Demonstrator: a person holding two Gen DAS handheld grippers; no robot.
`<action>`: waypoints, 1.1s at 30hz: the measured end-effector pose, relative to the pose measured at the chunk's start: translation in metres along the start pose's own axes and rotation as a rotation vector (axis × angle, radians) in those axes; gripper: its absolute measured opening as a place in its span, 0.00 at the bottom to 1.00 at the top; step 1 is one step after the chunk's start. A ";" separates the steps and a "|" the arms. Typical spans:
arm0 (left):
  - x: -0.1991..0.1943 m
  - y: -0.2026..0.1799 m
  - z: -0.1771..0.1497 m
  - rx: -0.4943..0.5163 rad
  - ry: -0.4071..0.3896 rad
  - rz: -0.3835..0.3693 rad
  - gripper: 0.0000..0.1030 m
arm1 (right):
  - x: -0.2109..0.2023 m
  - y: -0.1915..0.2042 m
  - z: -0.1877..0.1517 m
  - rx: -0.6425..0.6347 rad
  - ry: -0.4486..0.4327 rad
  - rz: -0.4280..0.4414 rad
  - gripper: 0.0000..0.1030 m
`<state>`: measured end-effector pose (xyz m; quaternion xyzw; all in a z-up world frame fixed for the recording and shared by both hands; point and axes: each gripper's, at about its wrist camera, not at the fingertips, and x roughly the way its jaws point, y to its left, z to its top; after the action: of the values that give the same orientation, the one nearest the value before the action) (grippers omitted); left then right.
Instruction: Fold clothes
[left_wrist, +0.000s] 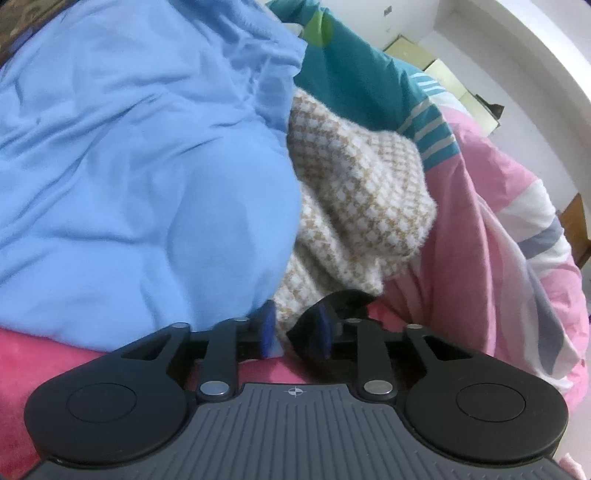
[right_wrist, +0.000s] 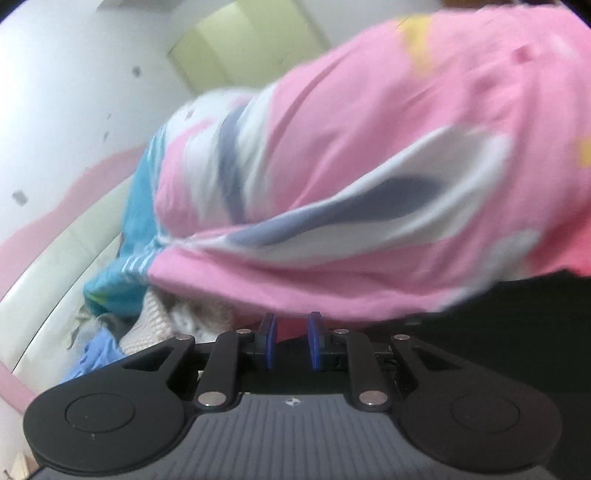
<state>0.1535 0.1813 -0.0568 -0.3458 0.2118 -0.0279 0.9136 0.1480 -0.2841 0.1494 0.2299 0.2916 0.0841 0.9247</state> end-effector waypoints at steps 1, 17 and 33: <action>-0.003 -0.004 0.002 0.015 -0.010 0.011 0.37 | -0.020 -0.011 0.000 0.002 -0.019 -0.023 0.19; -0.037 -0.143 -0.014 0.529 -0.013 0.067 0.66 | -0.095 -0.199 -0.063 0.236 -0.049 -0.095 0.20; 0.071 -0.163 -0.104 0.590 0.269 -0.003 0.31 | 0.044 -0.083 -0.060 -0.287 0.171 0.055 0.19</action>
<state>0.1911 -0.0207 -0.0482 -0.0595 0.3127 -0.1349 0.9383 0.1512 -0.3221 0.0445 0.0953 0.3480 0.1695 0.9171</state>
